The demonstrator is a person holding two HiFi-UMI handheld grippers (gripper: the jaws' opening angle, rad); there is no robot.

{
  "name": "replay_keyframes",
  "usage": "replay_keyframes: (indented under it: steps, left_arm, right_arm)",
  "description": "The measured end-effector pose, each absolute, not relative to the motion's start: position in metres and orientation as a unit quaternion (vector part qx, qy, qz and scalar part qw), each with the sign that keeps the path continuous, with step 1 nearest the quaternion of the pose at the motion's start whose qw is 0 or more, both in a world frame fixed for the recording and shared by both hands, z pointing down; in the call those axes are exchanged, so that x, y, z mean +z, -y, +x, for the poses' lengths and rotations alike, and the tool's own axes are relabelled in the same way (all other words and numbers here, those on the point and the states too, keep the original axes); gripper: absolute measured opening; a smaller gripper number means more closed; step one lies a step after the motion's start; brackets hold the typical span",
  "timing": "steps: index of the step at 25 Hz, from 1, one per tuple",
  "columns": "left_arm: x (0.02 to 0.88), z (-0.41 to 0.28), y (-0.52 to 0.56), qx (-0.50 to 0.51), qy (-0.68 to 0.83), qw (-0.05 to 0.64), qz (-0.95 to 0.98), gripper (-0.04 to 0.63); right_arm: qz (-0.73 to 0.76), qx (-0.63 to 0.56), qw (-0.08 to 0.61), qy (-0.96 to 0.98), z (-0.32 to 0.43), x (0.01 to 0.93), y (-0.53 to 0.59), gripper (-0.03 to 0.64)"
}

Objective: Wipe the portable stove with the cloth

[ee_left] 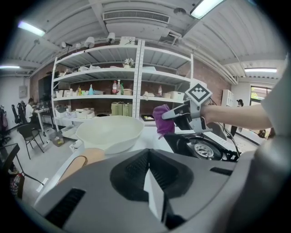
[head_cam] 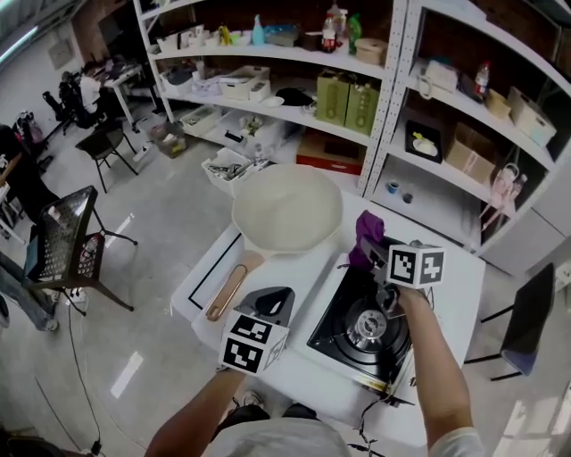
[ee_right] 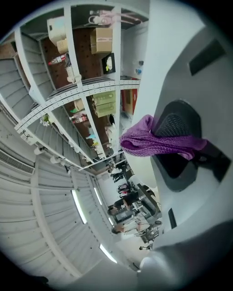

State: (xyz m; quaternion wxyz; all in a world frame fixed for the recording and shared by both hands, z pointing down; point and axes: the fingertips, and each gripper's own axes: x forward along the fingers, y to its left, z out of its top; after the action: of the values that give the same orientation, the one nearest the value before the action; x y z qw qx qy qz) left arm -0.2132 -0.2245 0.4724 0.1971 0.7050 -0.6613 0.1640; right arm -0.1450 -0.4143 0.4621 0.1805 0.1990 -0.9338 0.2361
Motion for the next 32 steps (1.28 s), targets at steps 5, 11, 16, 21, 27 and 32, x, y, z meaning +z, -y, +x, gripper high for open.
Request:
replay_keyframes:
  steps: [5,11,16,21,27,32]
  left_arm:
    - [0.471,-0.207,0.23,0.16,0.655,0.195,0.712,0.005]
    - [0.47,-0.196,0.237,0.157,0.648,0.191,0.72,0.005]
    - [0.465,-0.188,0.241,0.156,0.641,0.185,0.728,0.005]
    - [0.463,-0.179,0.246,0.157,0.633,0.182,0.736,0.006]
    - [0.461,-0.171,0.25,0.156,0.626,0.178,0.743,0.005]
    - [0.462,-0.162,0.254,0.157,0.619,0.177,0.749,0.005]
  right_arm:
    - [0.206,0.227,0.192,0.932,-0.126,0.462,0.409,0.063]
    - [0.219,0.225,0.196,0.929,-0.098,0.461,0.407,0.063]
    - [0.242,0.229,0.194,0.923,-0.075,0.46,0.407,0.063]
    - [0.267,0.245,0.177,0.915,-0.049,0.457,0.411,0.063]
    - [0.291,0.261,0.148,0.908,-0.024,0.45,0.408,0.063]
    - [0.313,0.284,0.121,0.898,0.002,0.451,0.41,0.062]
